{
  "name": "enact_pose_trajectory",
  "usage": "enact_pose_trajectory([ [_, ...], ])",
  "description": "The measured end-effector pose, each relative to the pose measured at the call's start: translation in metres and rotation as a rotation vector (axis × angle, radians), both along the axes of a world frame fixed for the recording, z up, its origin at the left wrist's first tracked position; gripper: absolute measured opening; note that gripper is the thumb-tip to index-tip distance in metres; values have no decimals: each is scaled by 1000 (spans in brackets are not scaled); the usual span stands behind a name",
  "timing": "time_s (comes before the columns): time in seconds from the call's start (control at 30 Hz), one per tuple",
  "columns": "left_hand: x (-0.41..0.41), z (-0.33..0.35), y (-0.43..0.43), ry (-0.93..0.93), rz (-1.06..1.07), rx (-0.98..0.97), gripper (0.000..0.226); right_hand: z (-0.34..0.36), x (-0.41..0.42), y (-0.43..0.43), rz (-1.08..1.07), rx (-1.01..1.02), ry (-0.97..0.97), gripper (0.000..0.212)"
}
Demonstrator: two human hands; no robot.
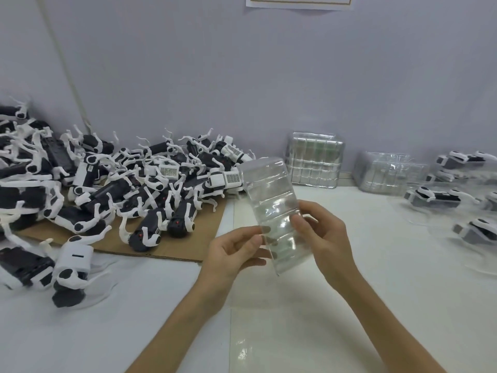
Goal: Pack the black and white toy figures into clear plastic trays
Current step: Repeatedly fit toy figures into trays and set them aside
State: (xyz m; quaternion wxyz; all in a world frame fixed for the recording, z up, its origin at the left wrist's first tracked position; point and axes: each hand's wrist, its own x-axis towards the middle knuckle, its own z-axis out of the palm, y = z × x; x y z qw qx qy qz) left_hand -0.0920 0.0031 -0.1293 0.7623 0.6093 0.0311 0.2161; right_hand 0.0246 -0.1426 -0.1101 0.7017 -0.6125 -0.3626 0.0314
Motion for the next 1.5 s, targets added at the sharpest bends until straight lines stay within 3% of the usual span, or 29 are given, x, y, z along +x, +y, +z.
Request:
enact_pose_trajectory([
  [0.1, -1, 1, 0, 6, 27, 54, 21, 1, -4, 2, 32, 7, 20, 22],
  [0.37, -3, 2, 1, 30, -15, -34, 19, 0, -5, 4, 73, 21, 38, 29],
  [0.63, -3, 1, -1, 42, -78, -90, 29, -4, -4, 5, 136, 26, 46, 34],
  [0.7, -3, 2, -2, 26, -58, -73, 21, -3, -5, 6, 117, 6, 13, 39],
  [0.8, -3, 1, -5, 0, 8, 11, 13, -5, -9, 6, 123, -52, -55, 70],
  [0.93, -2, -1, -8, -43, 155, 130, 25, -9, -15, 9, 95, -173, -188, 97],
  [1.07, -3, -2, -8, -48, 234, 190, 29, -8, -19, 11, 48, -211, -253, 98],
  [1.27, -5, -3, -13, -53, 228, 255, 13, -11, -21, 12, -18, -232, -453, 97],
  [1.5, -3, -1, -11, -64, 213, 350, 17, -11, -19, 14, -81, -158, -503, 97],
])
